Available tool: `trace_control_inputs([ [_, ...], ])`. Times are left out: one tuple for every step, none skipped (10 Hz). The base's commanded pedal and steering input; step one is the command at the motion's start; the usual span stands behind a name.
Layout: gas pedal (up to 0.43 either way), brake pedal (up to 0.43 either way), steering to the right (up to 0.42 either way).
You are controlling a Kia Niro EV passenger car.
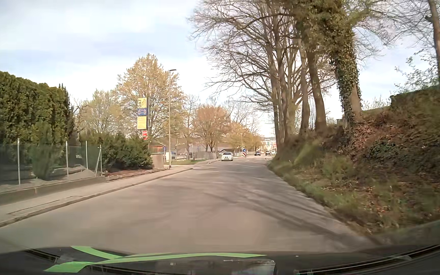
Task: Follow the waypoints while adhering to traffic rules and regulations
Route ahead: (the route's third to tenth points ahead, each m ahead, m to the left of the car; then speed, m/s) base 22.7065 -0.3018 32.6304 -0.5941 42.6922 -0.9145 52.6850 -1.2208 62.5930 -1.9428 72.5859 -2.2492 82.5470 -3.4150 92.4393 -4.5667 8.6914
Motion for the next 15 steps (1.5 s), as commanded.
trace_control_inputs([
  [0.000, 0.000, 0.006],
  [0.000, 0.000, 0.006],
  [0.020, 0.000, 0.006],
  [0.039, 0.000, 0.006],
  [0.039, 0.000, 0.006],
  [0.047, 0.000, 0.006],
  [0.047, 0.000, 0.007],
  [0.047, 0.000, 0.009],
  [0.047, 0.000, 0.010],
  [0.047, 0.000, 0.010],
  [0.047, 0.000, 0.010],
  [0.047, 0.000, 0.010],
  [0.047, 0.000, 0.010],
  [0.047, 0.000, 0.010],
  [0.047, 0.000, 0.010],
])
